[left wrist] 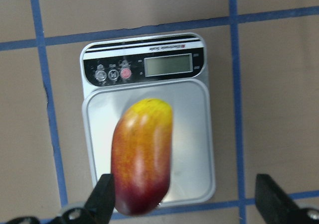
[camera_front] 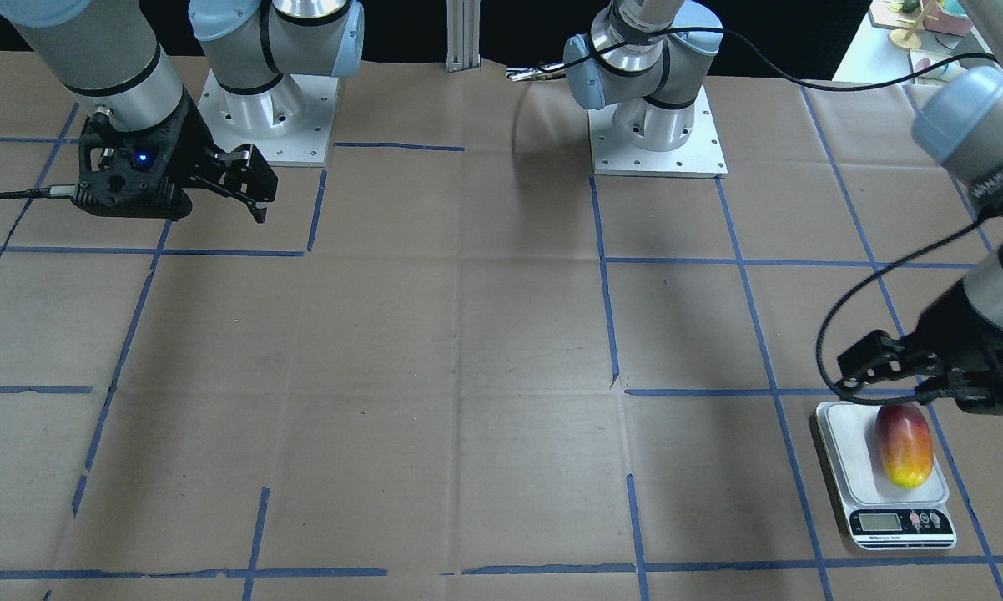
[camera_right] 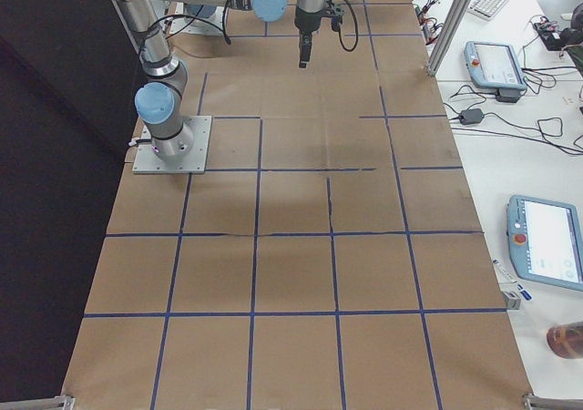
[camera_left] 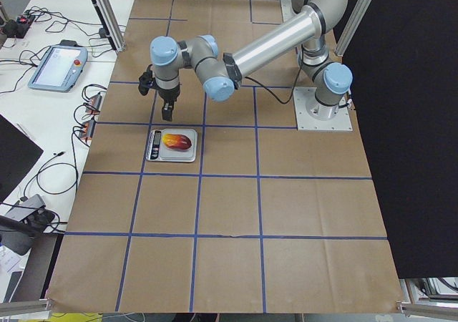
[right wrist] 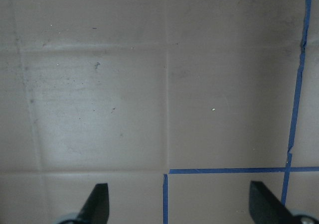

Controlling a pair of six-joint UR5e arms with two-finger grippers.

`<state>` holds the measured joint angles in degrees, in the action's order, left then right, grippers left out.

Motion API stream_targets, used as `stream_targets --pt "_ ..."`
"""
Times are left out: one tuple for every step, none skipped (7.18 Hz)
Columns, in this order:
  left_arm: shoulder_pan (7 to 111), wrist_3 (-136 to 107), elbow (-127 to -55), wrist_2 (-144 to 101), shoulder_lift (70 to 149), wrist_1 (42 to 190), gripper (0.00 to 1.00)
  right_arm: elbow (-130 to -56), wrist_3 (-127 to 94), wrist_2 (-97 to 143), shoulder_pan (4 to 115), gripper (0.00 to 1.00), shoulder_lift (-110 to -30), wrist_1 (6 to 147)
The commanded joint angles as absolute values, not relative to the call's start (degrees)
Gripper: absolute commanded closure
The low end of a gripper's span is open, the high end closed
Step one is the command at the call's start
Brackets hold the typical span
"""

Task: Weigh mango

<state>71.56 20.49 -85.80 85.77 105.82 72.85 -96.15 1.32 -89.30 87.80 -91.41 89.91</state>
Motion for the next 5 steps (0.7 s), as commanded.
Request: stream_targets --pt "83.18 5.34 -89.11 87.26 99.34 74.36 0.00 -96.15 1.32 -89.30 87.80 0.00 -91.41 89.91" --pt "86.97 4.40 -90.51 93.02 97.05 74.62 0.00 -96.15 1.32 -89.30 87.80 0.00 -91.41 89.91" --pt "87.71 1.87 -92.18 93.34 96.16 78.62 0.00 -96.15 1.32 -89.30 87.80 0.00 -91.41 89.91" --pt "88.32 -1.72 -93.94 93.43 94.41 80.92 0.00 -96.15 1.32 -89.30 87.80 0.00 -91.41 89.91" --pt "88.24 -1.32 -95.00 93.17 94.05 80.69 0.00 -96.15 1.32 -89.30 87.80 0.00 -91.41 89.91"
